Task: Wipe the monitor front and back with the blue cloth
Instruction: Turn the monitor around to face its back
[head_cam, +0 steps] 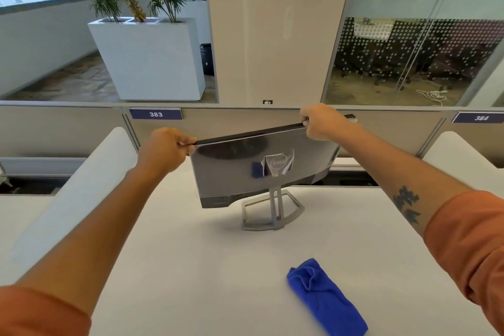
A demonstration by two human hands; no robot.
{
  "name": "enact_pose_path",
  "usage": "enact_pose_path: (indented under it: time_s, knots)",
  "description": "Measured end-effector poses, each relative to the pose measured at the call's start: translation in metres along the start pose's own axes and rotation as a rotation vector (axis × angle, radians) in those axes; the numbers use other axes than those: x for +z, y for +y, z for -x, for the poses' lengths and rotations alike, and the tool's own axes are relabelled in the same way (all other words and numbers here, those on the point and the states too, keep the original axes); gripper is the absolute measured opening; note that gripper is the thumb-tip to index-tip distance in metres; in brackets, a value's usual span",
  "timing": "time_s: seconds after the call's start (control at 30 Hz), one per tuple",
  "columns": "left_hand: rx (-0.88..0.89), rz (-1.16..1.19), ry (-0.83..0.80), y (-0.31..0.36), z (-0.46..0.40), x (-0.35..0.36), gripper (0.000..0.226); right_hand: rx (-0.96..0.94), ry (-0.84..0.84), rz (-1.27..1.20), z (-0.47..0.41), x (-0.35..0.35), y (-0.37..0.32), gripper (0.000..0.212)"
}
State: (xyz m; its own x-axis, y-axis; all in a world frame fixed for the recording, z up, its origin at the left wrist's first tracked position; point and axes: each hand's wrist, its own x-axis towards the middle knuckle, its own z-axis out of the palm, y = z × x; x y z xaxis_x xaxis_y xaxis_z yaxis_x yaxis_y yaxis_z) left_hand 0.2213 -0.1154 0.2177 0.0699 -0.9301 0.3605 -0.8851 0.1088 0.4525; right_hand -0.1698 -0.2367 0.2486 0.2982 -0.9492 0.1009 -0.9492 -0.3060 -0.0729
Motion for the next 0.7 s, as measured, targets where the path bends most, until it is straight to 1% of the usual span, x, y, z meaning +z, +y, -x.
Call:
enact_pose_path:
  time_s: [0.17, 0.33, 0.43, 0.7]
  knots:
    - [-0.045, -0.111, -0.009, 0.0, -0.022, 0.005, 0.023, 0.023, 0.023, 0.018, 0.007, 0.003, -0.004, 0.014]
    - [-0.029, -0.258, 0.021, 0.008, -0.031, 0.006, 0.02, 0.031, 0.032, 0.041, 0.017, 0.001, -0.008, 0.016]
    - [-0.042, -0.345, 0.007, 0.011, -0.036, 0.008, 0.022, 0.032, 0.034, 0.067, 0.023, 0.0, -0.011, 0.012]
    - [-0.03, -0.378, 0.004, 0.014, -0.037, 0.011, 0.02, 0.029, 0.048, 0.069, 0.034, -0.001, -0.018, 0.01]
